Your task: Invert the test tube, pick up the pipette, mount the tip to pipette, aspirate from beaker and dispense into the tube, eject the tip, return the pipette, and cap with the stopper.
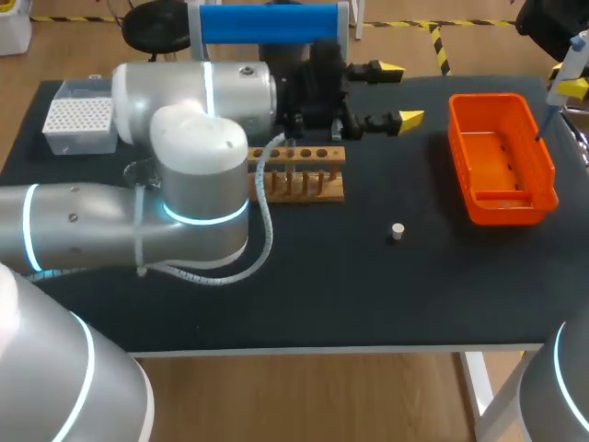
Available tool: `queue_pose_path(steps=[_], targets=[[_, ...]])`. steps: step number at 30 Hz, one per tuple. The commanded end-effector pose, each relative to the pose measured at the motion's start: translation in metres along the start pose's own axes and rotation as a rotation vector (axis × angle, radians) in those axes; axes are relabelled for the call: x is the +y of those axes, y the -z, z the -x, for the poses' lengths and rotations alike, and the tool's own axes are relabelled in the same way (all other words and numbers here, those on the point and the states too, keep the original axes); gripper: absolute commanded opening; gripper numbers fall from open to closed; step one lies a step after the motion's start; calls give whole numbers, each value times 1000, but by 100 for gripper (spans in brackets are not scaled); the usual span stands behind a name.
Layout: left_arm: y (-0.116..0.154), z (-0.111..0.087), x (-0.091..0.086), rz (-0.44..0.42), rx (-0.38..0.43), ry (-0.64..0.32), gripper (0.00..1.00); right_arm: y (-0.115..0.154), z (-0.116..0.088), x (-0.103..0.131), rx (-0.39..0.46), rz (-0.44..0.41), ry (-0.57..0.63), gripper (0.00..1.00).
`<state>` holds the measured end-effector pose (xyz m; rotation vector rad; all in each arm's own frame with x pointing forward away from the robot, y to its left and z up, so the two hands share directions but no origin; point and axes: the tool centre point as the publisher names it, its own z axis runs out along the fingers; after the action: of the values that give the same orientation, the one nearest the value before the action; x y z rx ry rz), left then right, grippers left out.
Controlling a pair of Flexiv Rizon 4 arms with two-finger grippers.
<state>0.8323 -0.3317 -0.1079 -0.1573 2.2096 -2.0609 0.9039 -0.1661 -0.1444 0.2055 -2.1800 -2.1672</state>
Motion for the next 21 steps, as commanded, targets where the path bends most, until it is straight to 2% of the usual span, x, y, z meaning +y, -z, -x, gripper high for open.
queue_pose_path(steps=[1,16,21], targets=[[33,-3,4,-101,-4,-2,100,-1,-1,1,-2,-4,0,0],[70,7,16,-79,-14,38,100,-1,-1,1,-2,-4,0,0],[77,7,16,-22,-37,23,100,-1,-1,1,-2,-4,0,0]])
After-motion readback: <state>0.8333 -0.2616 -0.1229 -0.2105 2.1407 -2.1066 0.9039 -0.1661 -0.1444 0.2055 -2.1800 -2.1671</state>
